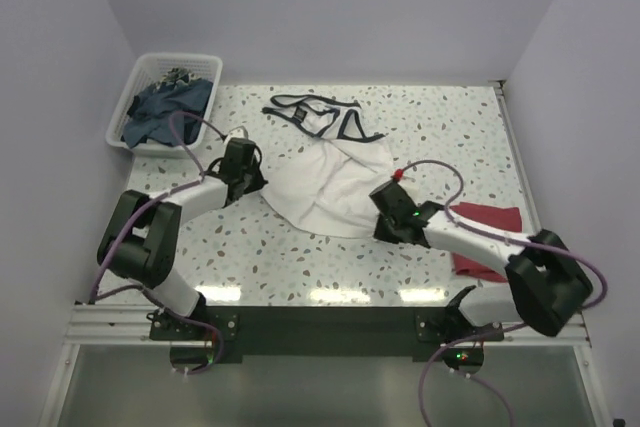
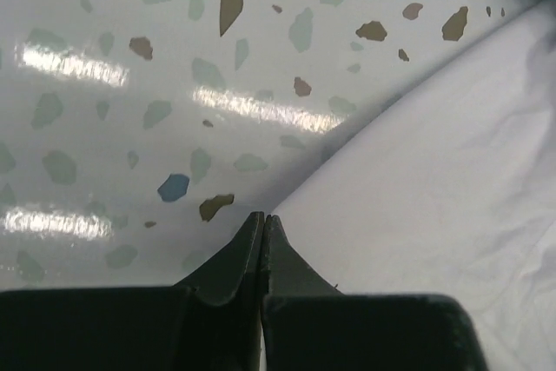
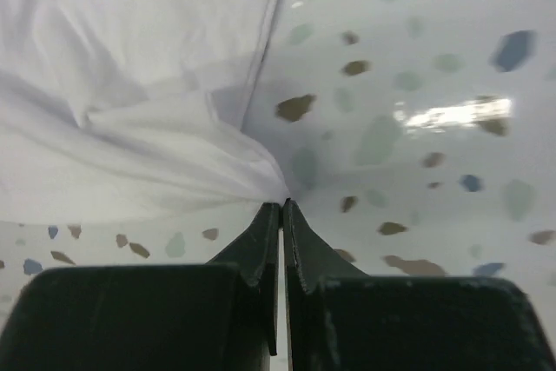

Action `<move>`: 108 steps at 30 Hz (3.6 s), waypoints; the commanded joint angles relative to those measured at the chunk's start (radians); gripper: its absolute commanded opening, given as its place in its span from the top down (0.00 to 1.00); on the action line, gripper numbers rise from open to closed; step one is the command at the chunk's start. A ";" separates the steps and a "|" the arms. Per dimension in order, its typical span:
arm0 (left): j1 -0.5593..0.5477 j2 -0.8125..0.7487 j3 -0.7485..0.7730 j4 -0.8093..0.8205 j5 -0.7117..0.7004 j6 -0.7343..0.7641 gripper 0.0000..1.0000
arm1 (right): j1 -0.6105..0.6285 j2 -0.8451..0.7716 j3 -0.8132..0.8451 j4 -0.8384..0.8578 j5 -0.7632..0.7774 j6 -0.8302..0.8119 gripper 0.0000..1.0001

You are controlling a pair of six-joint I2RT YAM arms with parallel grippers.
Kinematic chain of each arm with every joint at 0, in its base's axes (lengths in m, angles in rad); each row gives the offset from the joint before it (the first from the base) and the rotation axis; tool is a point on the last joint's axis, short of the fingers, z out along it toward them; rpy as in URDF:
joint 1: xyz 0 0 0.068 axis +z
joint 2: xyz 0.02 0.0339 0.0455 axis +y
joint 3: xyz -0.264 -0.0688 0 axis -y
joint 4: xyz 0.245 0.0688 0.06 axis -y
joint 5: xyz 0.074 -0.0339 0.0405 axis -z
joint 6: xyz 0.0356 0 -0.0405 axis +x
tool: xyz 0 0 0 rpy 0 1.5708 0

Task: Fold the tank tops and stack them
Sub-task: Flatten the tank top out

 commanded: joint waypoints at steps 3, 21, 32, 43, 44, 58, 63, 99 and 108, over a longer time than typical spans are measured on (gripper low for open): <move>0.006 -0.173 -0.177 0.059 0.030 -0.130 1.00 | -0.147 -0.254 -0.028 -0.221 0.115 -0.087 1.00; -0.014 -0.355 -0.361 0.125 0.260 -0.086 0.50 | -0.177 -0.328 0.228 -0.312 0.094 -0.177 1.00; -0.064 -0.516 -0.567 0.405 0.420 -0.250 0.63 | -0.183 0.146 0.996 -0.352 0.111 -0.366 1.00; -0.359 -0.400 -0.521 0.378 0.138 -0.470 0.57 | -0.205 0.330 1.288 -0.403 0.118 -0.403 1.00; -0.406 -0.385 -0.474 0.344 0.104 -0.474 0.53 | -0.205 0.332 1.293 -0.404 0.122 -0.405 1.00; -0.621 -0.061 -0.010 -0.369 -0.344 -0.755 0.41 | -0.222 0.309 1.258 -0.384 0.112 -0.411 1.00; -0.637 0.007 0.065 -0.432 -0.372 -0.776 0.42 | -0.245 0.297 1.233 -0.372 0.091 -0.408 1.00; -0.373 -0.345 -0.103 -0.400 -0.462 -0.293 0.54 | -0.570 -0.317 0.224 -0.169 -0.184 -0.273 1.00; -0.370 -0.474 -0.230 -0.346 -0.326 -0.394 0.48 | -0.572 -0.377 0.150 -0.192 -0.142 -0.270 1.00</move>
